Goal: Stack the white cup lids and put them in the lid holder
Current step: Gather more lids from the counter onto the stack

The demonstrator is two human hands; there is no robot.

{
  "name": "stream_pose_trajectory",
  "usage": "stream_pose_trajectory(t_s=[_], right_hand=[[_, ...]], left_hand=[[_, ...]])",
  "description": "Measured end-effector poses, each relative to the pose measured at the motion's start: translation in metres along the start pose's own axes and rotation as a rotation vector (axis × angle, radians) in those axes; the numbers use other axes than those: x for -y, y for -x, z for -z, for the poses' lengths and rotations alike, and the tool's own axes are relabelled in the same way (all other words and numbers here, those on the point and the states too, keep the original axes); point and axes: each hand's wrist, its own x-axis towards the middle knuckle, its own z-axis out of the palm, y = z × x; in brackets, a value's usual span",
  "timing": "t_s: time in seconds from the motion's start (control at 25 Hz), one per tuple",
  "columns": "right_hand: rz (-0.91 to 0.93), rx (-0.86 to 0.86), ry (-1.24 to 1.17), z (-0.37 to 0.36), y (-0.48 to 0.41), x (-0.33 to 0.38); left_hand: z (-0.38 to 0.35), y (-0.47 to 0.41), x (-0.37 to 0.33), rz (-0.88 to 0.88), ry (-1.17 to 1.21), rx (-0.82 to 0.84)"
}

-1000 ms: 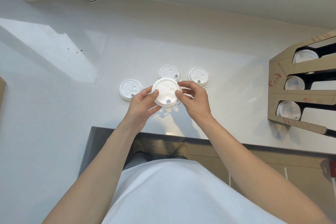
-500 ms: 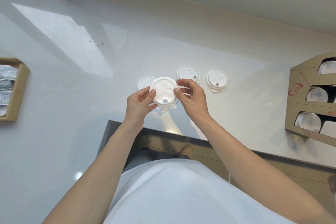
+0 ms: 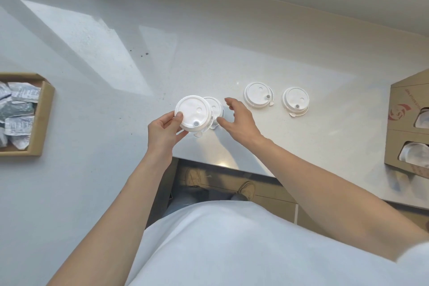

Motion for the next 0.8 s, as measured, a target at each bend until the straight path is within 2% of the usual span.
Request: stream_pose_trajectory(t_s=[0.16, 0.28, 0.56, 0.8], right_hand=[[0.057, 0.139, 0.312, -0.012, -0.019, -0.001], [0.056, 0.193, 0.437, -0.02, -0.027, 0.001], [0.069, 0.095, 0.528, -0.034, -0.038, 0.008], [0.019, 0.058, 0.377, -0.027, -0.026, 0.006]], left_hand=[[0.01, -0.009, -0.006, 0.011, -0.005, 0.01], [0.016, -0.015, -0.011, 0.022, 0.003, 0.013], [0.025, -0.019, -0.014, 0.035, 0.002, -0.008], [0.024, -0.016, -0.014, 0.042, 0.006, -0.029]])
